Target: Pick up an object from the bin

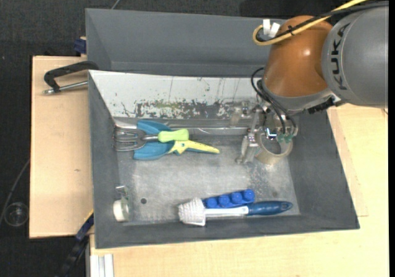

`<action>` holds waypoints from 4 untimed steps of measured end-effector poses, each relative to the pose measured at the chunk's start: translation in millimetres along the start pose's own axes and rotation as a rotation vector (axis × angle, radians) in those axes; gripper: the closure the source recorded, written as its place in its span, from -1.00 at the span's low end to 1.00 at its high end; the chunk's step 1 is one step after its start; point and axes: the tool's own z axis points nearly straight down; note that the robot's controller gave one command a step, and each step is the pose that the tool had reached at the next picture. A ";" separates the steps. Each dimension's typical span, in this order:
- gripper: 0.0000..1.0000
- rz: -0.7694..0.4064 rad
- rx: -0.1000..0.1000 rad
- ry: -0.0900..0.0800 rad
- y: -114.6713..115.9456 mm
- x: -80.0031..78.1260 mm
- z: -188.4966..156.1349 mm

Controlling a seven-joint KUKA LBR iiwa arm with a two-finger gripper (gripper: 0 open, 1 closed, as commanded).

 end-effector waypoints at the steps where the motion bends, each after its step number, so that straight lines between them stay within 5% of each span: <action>1: -1.00 0.000 0.000 -0.008 0.0 -1.4 -5.1; 2: -1.00 0.088 -0.002 -0.007 70.2 -15.3 61.1; 3: -1.00 -0.052 -0.001 -0.008 85.0 -6.5 43.7; 4: -1.00 0.052 -0.004 -0.014 108.5 -13.2 41.5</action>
Offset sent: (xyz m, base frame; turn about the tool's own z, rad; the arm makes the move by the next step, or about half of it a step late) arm 0.0150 0.0855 -0.0791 0.1025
